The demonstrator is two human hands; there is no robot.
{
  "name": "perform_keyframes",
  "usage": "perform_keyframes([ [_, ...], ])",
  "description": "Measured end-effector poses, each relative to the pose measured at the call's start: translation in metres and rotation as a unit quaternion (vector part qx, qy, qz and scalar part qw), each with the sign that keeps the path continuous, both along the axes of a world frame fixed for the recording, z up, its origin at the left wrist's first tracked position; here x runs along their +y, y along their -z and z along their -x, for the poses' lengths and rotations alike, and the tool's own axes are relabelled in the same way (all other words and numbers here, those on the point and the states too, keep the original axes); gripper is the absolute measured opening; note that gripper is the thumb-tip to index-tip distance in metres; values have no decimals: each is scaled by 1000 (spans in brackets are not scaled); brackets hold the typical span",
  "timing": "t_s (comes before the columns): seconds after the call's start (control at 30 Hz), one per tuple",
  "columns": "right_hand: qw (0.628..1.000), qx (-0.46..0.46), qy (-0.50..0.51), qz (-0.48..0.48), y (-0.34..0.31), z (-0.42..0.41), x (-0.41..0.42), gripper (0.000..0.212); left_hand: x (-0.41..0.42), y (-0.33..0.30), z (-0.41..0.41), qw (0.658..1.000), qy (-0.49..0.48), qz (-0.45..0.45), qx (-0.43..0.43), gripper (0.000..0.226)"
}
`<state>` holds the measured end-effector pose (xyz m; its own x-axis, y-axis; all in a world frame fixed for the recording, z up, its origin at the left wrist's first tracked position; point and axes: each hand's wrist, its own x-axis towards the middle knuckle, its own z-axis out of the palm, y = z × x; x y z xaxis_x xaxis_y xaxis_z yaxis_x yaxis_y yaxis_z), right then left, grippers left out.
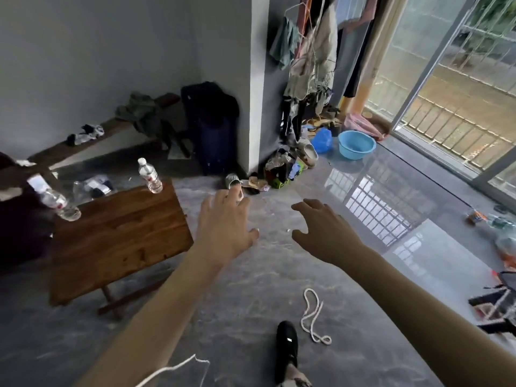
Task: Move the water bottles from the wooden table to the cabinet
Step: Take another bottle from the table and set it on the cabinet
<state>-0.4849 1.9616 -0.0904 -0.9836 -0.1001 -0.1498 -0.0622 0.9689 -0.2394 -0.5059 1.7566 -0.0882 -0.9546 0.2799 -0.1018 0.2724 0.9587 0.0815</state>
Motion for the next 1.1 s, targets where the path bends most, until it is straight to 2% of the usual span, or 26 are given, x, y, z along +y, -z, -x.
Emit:
perform_keyframes([
  [0.23, 998, -13, -62, -12, -4, 116, 57, 60, 54, -6, 85, 998, -56, -13, -5, 69],
  [0.43, 990, -11, -142, -10, -6, 194, 54, 59, 64, -4, 131, 992, -122, -26, 18, 67],
  [0.83, 966, -51, -252, 12, 3, 314, -15, 46, -4, 10, 212, 966, -258, -17, -3, 67],
  [1.1, 952, -64, -299, 0, 7, 425, -93, 56, -80, 16, 308, 952, -306, -11, -5, 71],
])
